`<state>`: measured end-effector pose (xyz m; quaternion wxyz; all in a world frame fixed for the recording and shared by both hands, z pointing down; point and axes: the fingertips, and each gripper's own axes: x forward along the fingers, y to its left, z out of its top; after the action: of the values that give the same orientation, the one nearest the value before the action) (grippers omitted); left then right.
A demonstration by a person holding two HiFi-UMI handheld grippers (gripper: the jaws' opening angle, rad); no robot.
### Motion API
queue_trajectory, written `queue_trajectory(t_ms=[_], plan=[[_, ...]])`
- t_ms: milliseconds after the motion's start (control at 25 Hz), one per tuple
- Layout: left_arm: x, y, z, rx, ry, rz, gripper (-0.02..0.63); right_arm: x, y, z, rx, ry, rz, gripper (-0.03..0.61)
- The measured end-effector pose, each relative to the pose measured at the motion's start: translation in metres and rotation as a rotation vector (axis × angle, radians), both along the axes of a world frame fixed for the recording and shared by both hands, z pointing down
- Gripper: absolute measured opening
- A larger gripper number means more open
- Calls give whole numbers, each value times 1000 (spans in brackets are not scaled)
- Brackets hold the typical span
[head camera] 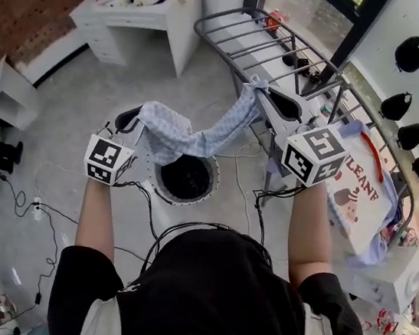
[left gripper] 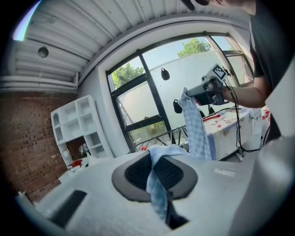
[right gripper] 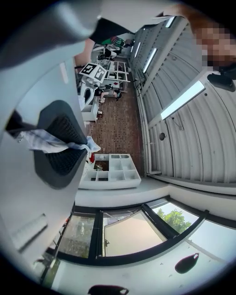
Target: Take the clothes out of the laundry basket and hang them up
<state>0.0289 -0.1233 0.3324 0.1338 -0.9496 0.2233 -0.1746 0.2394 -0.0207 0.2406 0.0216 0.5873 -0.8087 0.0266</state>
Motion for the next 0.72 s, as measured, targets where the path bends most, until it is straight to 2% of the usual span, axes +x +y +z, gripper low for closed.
queue_trajectory(t_ms=[120, 440, 720], plan=[[16, 4, -27, 57, 6, 15, 18, 11, 14, -5, 9, 18, 21, 44], [79, 31, -59, 116, 20, 78, 18, 63, 60, -14, 27, 46, 105, 46], [140, 54, -126, 95, 186, 151, 18, 119, 106, -23, 38, 75, 182, 46]])
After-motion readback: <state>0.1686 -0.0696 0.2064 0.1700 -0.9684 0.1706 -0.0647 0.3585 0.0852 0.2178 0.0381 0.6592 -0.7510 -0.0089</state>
